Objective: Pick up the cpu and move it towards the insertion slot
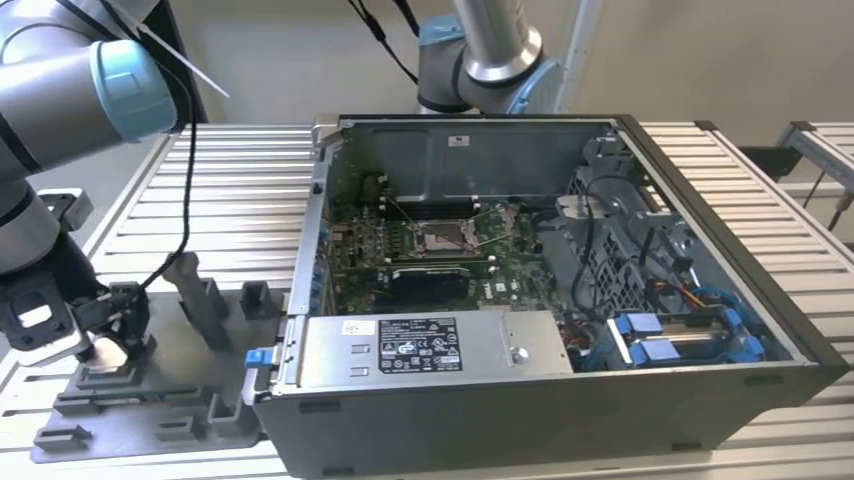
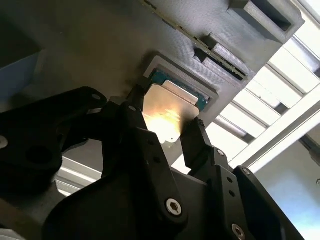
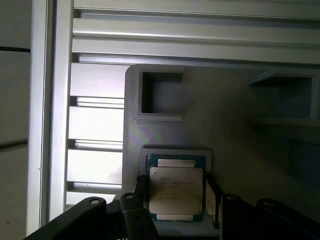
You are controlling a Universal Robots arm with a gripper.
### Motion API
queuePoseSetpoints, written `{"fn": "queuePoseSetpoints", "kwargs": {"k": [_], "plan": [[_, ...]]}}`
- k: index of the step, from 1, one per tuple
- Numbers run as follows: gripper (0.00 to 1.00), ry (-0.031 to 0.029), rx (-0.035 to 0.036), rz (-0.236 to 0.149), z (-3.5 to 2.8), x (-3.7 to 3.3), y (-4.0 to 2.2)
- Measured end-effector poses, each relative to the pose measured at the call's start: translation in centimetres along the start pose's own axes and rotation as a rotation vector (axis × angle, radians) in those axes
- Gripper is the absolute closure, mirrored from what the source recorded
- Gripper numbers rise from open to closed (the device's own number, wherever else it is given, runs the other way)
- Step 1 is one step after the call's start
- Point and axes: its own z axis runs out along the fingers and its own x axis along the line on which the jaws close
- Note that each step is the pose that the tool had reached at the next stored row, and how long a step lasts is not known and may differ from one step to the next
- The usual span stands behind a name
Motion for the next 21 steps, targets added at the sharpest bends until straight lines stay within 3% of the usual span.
{"fn": "queuePoseSetpoints", "kwargs": {"k": [16, 21], "plan": [[1.0, 0.014, -0.0005, 0.001, -4.56, 0.01, 0.17], [1.0, 0.0171, -0.0006, 0.001, -5.69, 0.01, 0.21]]}}
